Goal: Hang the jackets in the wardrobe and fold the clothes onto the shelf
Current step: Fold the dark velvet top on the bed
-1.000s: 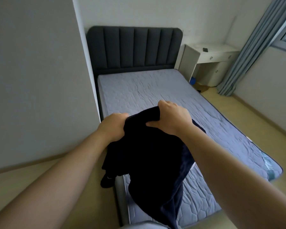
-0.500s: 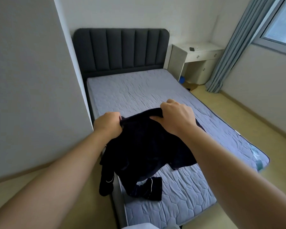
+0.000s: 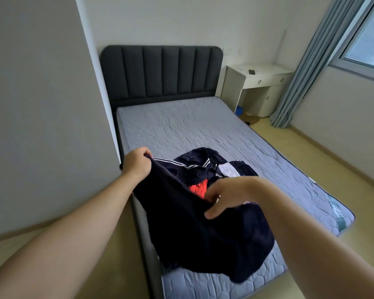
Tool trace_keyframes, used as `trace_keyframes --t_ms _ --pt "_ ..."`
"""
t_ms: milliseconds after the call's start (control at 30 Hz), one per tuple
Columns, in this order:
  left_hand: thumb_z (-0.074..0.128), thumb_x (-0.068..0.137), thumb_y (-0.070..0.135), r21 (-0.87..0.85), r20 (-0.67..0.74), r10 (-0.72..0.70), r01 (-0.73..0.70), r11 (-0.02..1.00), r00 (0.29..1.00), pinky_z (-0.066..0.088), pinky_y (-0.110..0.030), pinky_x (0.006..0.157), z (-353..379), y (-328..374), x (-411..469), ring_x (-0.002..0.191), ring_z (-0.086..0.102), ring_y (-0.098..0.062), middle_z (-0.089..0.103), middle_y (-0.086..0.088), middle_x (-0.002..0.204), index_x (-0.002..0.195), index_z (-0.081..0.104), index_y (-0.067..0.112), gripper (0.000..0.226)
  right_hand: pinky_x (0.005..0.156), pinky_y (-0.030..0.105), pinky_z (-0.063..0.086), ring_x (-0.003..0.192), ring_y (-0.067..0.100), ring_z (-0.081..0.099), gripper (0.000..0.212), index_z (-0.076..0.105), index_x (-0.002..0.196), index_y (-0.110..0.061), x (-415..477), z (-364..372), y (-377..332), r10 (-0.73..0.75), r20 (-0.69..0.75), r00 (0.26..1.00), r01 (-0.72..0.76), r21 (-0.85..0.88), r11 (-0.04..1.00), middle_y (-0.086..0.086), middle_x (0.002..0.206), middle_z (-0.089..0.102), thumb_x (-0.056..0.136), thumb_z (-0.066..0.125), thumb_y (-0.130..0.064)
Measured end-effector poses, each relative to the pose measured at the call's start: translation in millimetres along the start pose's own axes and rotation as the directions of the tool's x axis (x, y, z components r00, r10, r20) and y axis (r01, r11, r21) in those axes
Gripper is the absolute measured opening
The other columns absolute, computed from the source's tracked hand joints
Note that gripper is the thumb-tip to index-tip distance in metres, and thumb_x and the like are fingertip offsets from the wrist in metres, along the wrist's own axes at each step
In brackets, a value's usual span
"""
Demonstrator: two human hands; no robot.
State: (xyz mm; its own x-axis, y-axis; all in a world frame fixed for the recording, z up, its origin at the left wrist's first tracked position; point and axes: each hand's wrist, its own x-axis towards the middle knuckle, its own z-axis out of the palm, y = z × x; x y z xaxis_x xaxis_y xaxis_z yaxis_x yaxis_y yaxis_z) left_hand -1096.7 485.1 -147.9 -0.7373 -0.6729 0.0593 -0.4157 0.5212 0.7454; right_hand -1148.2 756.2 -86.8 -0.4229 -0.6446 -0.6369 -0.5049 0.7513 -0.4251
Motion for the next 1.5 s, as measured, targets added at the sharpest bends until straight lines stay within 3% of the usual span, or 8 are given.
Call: trace_keyframes --t_ms 67,200,467,567,733,900,1133,1500 --pt "0.039 0.068 -0.012 -0.115 0.05 0.112 -0.105 0.988 0.992 0.049 -0.021 0.075 -6.1 9.9 -3.9 0.087 0.066 -0.023 0.073 -0.003 0.082 0.063 0.067 0.017 0.041 0.071 0.026 0.056 0.083 0.007 0.071 0.02 0.073 0.102 -0.023 0.6 5.8 -0.1 -0.035 0.196 0.98 0.009 0.132 0.991 -0.011 0.094 0.074 0.084 0.073 -0.031" --pt "0.031 0.057 -0.019 -0.416 0.1 0.196 -0.138 0.899 0.976 0.049 -0.015 0.071 -9.4 27.9 -26.8 0.068 0.068 -0.006 0.071 0.001 0.062 0.045 0.062 0.015 0.047 0.075 0.029 0.057 0.092 0.016 0.07 0.024 0.072 0.108 -0.027 17.4 6.6 -1.5 0.049 -0.178 0.983 -0.072 -0.126 0.989 -0.005 0.097 0.073 0.085 0.068 -0.032" --pt "0.031 0.047 -0.011 -0.827 0.306 0.212 0.149 0.542 0.928 0.052 -0.025 0.079 -35.6 51.5 -47.4 0.077 0.068 -0.015 0.066 -0.005 0.067 0.052 0.065 0.013 0.042 0.08 0.029 0.048 0.102 0.024 0.059 0.121 -0.004 0.158 -0.031 43.2 15.7 3.3 0.163 -0.456 0.875 -0.015 0.311 0.95 0.008 0.127 0.055 0.073 0.083 -0.018" --pt "0.04 0.045 -0.002 -0.86 0.38 0.313 0.209 0.465 0.871 0.05 -0.026 0.083 -53.1 59.8 -46.1 0.08 0.061 -0.017 0.055 -0.002 0.068 0.056 0.057 0.015 0.027 0.092 0.024 0.046 0.124 0.021 0.052 0.096 0.027 0.152 -0.035 53.4 23.7 -1.4 0.062 -0.48 0.875 0.103 0.309 0.945 -0.003 0.133 0.049 0.075 0.083 -0.024" --pt "0.075 0.063 0.011 -0.681 0.21 0.299 -0.081 0.728 0.931 0.047 -0.029 0.075 -62.5 58.8 -33.1 0.07 0.053 -0.017 0.053 0.0 0.066 0.061 0.051 0.023 0.027 0.075 0.031 0.048 0.094 0.023 0.067 0.012 0.064 0.095 -0.025 53.6 14.6 -8.0 0.098 -0.64 0.762 0.183 0.358 0.916 -0.006 0.088 0.067 0.085 0.07 -0.026" --pt "0.084 0.063 0.004 -0.169 0.059 0.37 -0.356 0.919 0.927 0.045 -0.017 0.066 -58.3 37.8 -24.1 0.077 0.059 -0.01 0.061 0.004 0.088 0.077 0.056 0.029 0.04 0.08 0.043 0.057 0.084 0.02 0.067 0.031 0.062 0.098 -0.018 34.0 -12.2 -20.8 0.184 -0.696 0.694 0.241 0.465 0.852 0.002 0.091 0.07 0.073 0.077 -0.029" --pt "0.056 0.067 -0.019 -0.01 -0.055 0.412 -0.413 0.911 0.909 0.037 -0.006 0.074 -55.8 32.5 -19.4 0.099 0.058 -0.016 0.052 0.0 0.115 0.095 0.059 0.024 0.051 0.085 0.034 0.055 0.098 0.018 0.067 0.044 0.059 0.109 -0.028 8.0 -36.9 -23.9 0.064 -0.527 0.847 0.282 0.548 0.787 -0.001 0.108 0.068 0.072 0.083 -0.035" --pt "0.059 0.091 -0.004 -0.028 0.063 0.413 -0.412 0.911 0.908 0.044 -0.023 0.085 -35.7 48.9 -16.6 0.101 0.062 -0.02 0.07 -0.005 0.113 0.122 0.068 0.015 0.038 0.055 0.025 0.045 0.073 0.015 0.061 0.009 0.062 0.076 -0.021 -8.6 -72.0 -16.6 0.102 -0.912 0.397 0.168 0.181 0.969 -0.005 0.075 0.062 0.084 0.067 -0.021"
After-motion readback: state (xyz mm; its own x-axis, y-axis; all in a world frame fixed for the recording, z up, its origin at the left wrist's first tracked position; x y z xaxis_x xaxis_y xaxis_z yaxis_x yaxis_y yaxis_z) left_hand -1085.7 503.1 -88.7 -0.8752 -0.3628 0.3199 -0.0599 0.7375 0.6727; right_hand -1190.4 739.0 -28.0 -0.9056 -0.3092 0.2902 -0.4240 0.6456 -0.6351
